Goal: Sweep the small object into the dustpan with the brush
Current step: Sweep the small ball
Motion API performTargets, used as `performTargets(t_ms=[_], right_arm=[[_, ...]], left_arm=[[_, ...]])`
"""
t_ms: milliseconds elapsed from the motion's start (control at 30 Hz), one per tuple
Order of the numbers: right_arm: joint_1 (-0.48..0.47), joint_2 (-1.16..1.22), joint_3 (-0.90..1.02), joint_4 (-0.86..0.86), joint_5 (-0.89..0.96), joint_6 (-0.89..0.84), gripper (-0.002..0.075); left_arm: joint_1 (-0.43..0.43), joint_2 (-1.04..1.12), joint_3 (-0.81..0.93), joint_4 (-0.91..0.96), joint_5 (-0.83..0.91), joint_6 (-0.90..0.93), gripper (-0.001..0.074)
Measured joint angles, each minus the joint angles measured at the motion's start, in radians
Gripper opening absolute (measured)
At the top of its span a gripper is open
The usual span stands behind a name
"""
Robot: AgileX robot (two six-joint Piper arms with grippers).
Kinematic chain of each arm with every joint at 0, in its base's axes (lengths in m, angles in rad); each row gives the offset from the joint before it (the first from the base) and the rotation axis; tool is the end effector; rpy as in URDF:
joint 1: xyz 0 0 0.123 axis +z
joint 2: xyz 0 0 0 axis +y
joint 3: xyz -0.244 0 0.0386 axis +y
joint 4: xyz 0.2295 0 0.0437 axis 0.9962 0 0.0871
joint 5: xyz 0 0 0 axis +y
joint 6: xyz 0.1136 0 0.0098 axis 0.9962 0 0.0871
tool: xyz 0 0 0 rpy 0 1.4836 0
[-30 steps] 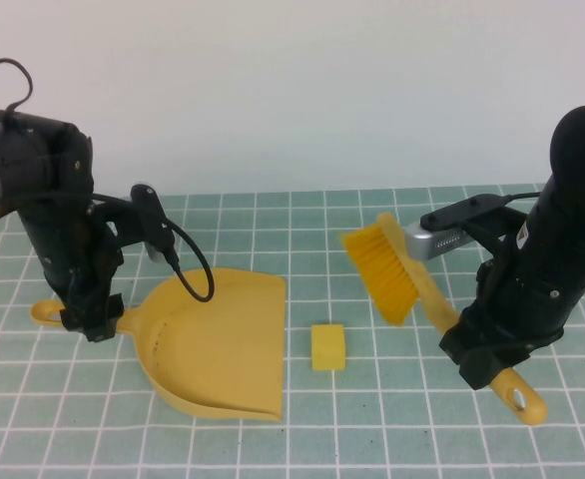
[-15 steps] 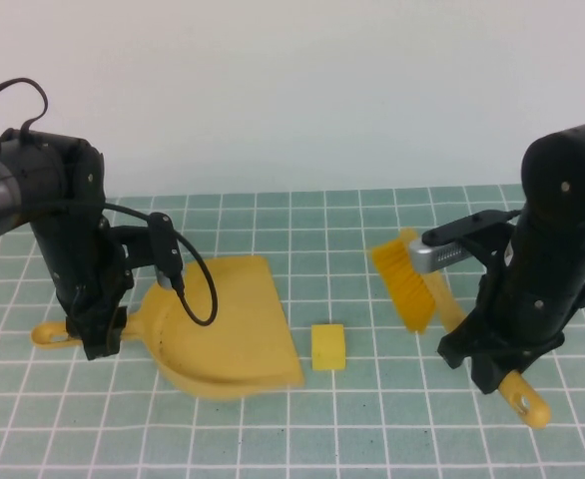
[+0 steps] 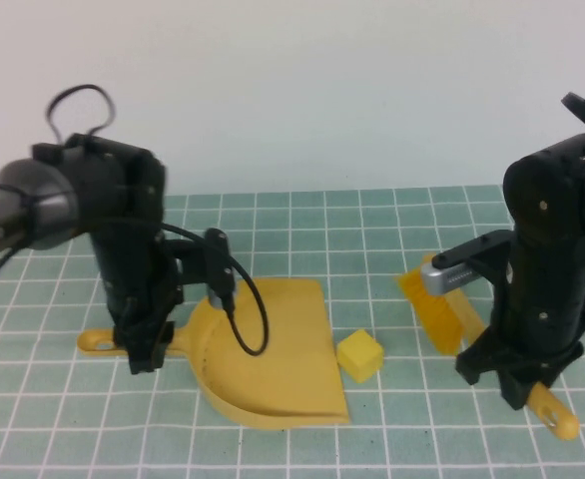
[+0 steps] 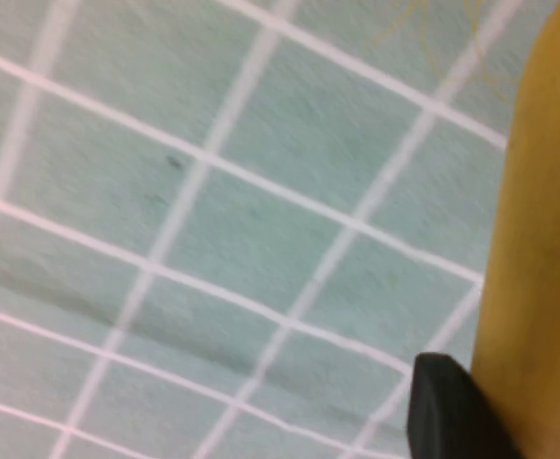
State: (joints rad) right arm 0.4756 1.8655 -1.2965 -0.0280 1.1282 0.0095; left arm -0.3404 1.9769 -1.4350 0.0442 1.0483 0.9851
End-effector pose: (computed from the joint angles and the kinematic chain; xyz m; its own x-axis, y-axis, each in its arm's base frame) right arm 0.2859 0.1440 0.1445 -0.8872 -0.4597 0.0391 -0.4608 0.8871 -0.0252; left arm 0.3395 -0.1156 0.1373 -0.2225 0.9749 -0.0041 0.9719 0.2221 0.0780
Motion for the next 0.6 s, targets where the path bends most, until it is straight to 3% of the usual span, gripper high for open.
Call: performTargets(t_ms=[367, 600], right_arm=[[0.005, 0.063, -0.004, 0.028, 0.043, 0.022, 0.0174], [0.113, 0.078, -0.025, 0.203, -0.024, -0.009, 0.0174]], left_arm=[[-0.058, 0.0, 0.0, 0.06, -0.011, -0.078, 0.0216], [-0.058, 0.0, 0.0, 0.062, -0.012, -0.079, 0.0216]])
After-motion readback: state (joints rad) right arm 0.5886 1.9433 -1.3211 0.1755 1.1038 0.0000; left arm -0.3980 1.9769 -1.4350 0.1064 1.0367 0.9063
